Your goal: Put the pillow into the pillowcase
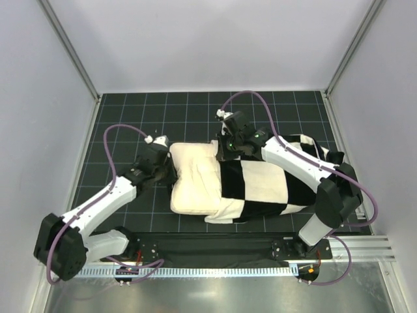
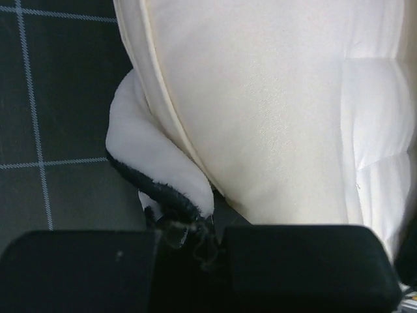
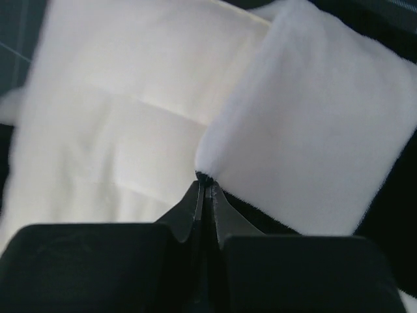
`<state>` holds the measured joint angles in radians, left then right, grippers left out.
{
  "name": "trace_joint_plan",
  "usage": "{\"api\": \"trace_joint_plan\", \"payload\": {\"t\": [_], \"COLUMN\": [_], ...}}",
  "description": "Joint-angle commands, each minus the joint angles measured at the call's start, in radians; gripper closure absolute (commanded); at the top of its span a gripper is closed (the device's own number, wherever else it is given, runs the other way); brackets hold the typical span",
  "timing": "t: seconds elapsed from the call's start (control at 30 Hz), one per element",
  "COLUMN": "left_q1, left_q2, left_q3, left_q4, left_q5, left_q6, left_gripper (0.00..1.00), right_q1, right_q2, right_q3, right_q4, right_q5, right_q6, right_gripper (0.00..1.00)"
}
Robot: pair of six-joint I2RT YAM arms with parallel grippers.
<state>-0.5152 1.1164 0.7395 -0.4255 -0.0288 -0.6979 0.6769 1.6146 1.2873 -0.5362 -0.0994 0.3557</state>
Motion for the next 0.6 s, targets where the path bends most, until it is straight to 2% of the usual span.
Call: {"api": "trace_joint_plan", "payload": {"t": [0.0, 0.13, 0.43, 0.57], "left_q1": [-0.142, -0.187, -0.233, -0.285], "left_q2": [0.083, 0.180, 0.270, 0.273], "left_q3": [0.101, 0.132, 0.196, 0.251], "left_q4": [0.103, 0.190, 0.401, 0.421], "left_q5": [-0.103, -0.151, -0.220, -0.261], "left_q6": [-0.018, -0.071, -0.187, -0.181], "left_gripper": [1.00, 1.00, 1.00, 1.00], "right_q1": [0.007, 0.033, 0.078, 0.078], "right_q2": [-0.039, -0.007, 0.028, 0.048], "right_q3": [0.168, 0.271, 0.391, 0.538], "right_q4": [0.050, 0.065, 0.113, 0.076], "right_q5": [-0.135, -0.253, -0.322, -0.318], "right_q6": [0.026, 0.089, 0.177, 0.178], "right_gripper": [0.96, 0.96, 0.96, 0.96]}}
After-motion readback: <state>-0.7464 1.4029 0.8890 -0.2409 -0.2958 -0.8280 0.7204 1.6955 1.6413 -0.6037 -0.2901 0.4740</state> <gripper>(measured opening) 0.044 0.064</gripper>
